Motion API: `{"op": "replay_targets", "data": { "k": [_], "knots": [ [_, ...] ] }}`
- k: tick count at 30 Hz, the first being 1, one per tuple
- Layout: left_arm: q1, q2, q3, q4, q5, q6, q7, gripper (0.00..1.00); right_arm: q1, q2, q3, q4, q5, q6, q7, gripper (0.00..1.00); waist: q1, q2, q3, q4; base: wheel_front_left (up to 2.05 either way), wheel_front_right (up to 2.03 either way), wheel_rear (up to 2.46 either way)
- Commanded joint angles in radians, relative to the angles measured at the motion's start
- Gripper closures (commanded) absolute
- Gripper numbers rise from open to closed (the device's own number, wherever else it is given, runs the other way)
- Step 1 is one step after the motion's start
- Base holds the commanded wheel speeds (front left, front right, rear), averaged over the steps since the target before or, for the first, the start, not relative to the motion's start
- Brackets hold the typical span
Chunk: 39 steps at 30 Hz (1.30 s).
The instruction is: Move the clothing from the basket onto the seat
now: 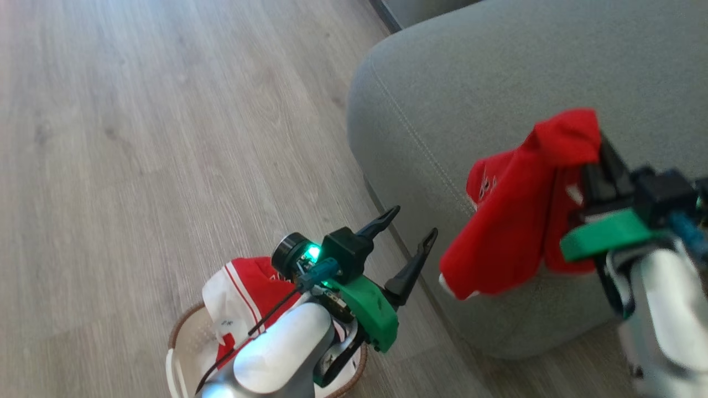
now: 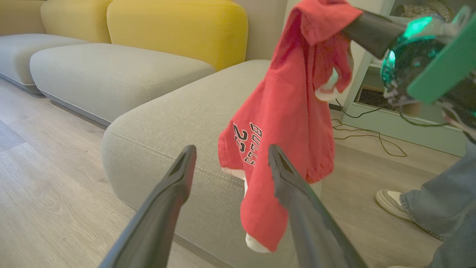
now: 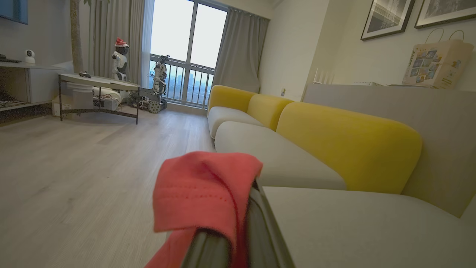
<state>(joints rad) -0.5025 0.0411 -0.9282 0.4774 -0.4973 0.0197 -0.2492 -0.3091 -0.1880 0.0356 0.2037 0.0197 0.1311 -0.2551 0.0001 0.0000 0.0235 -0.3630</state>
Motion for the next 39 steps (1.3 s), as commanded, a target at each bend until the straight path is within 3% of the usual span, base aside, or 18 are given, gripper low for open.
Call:
{"op": "replay_targets", "data": {
  "k": [1,15,21,27,33,39],
  "knots": [
    [-0.041,0.009,0.025,-0.034,0.015,0.007,-0.013,0.0,-0.093,-0.011,0.015,-0.016,0.01,0.0,-0.007,1.0,-0.0001,0.0,0.03,0.002,0.0,0.0,0.0],
    [-0.164,0.034,0.084,-0.048,0.111,0.02,-0.013,0.0,-0.639,-0.136,-0.068,0.273,0.123,0.0,-0.007,1.0,-0.0001,0.0,0.321,0.109,0.0,0.0,0.0],
    [-0.203,0.06,0.085,-0.07,0.146,0.018,-0.013,0.0,-0.805,-0.188,-0.133,0.376,0.098,0.0,-0.007,1.0,-0.0001,0.0,0.417,0.156,0.0,0.0,0.0],
    [-0.25,0.087,0.101,-0.122,0.169,0.041,-0.007,0.0,-0.941,-0.231,-0.272,0.475,0.014,0.0,-0.007,1.0,-0.0001,0.0,0.512,0.198,0.0,0.0,0.0],
    [-0.275,0.121,0.107,-0.178,0.188,0.061,0.015,0.0,-0.946,-0.212,-0.384,0.555,-0.07,0.0,-0.007,1.0,-0.0001,0.0,0.579,0.219,0.0,0.0,0.0],
    [-0.27,0.146,0.098,-0.213,0.193,0.071,0.051,0.0,-0.879,-0.13,-0.44,0.639,-0.121,0.0,-0.007,1.0,-0.0001,0.0,0.615,0.21,0.0,0.0,0.0]
  ]
}}
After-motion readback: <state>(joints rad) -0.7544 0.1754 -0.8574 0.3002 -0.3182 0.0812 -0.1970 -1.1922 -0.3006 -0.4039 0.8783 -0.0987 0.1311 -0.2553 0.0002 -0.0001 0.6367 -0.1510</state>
